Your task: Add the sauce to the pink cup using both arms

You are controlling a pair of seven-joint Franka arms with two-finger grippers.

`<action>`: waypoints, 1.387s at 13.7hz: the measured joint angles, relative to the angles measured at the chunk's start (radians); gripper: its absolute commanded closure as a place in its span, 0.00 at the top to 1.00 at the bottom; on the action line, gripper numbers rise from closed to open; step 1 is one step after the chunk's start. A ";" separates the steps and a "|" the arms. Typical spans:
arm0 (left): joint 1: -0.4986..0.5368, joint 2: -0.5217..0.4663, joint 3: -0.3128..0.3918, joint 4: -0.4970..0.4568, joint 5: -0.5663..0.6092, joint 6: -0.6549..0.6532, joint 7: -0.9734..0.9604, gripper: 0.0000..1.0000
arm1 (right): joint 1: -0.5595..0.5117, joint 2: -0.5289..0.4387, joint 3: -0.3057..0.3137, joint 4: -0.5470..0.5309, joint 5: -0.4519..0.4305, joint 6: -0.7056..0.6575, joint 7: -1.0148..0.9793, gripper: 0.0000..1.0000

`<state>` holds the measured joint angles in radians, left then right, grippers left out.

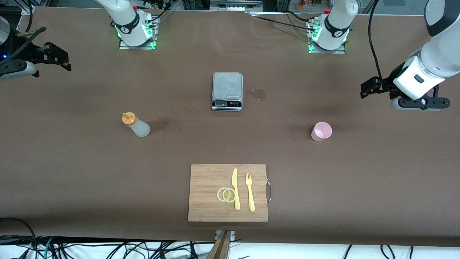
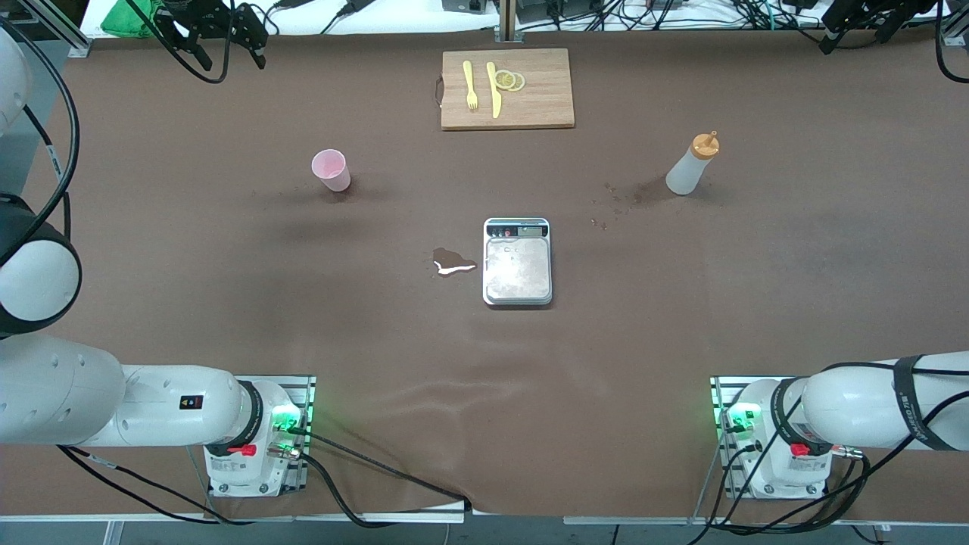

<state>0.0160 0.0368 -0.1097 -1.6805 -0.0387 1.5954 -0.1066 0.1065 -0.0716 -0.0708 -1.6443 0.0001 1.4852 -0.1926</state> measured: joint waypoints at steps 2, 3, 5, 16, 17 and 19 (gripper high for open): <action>0.000 0.010 0.003 0.000 0.000 -0.006 0.000 1.00 | 0.000 0.000 0.000 0.000 0.000 0.000 0.000 1.00; 0.000 0.013 0.005 0.000 0.000 -0.006 0.000 1.00 | 0.000 0.000 0.000 0.000 0.000 0.000 0.000 1.00; 0.000 0.014 0.006 0.001 0.000 -0.006 0.000 1.00 | 0.000 0.000 0.000 0.000 0.000 0.000 0.000 1.00; 0.000 0.027 0.004 0.001 0.000 -0.011 0.000 1.00 | 0.000 0.000 0.000 0.000 0.000 -0.001 0.000 1.00; -0.001 0.028 0.004 0.001 0.000 -0.012 0.000 1.00 | 0.000 0.000 0.000 0.000 0.000 -0.001 0.000 1.00; -0.001 0.031 0.002 0.001 0.000 -0.022 0.000 1.00 | 0.000 0.000 0.000 0.000 0.000 -0.001 0.000 1.00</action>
<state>0.0152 0.0676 -0.1072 -1.6797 -0.0387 1.5730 -0.1062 0.1065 -0.0716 -0.0708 -1.6442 0.0005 1.4844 -0.1924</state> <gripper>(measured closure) 0.000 0.000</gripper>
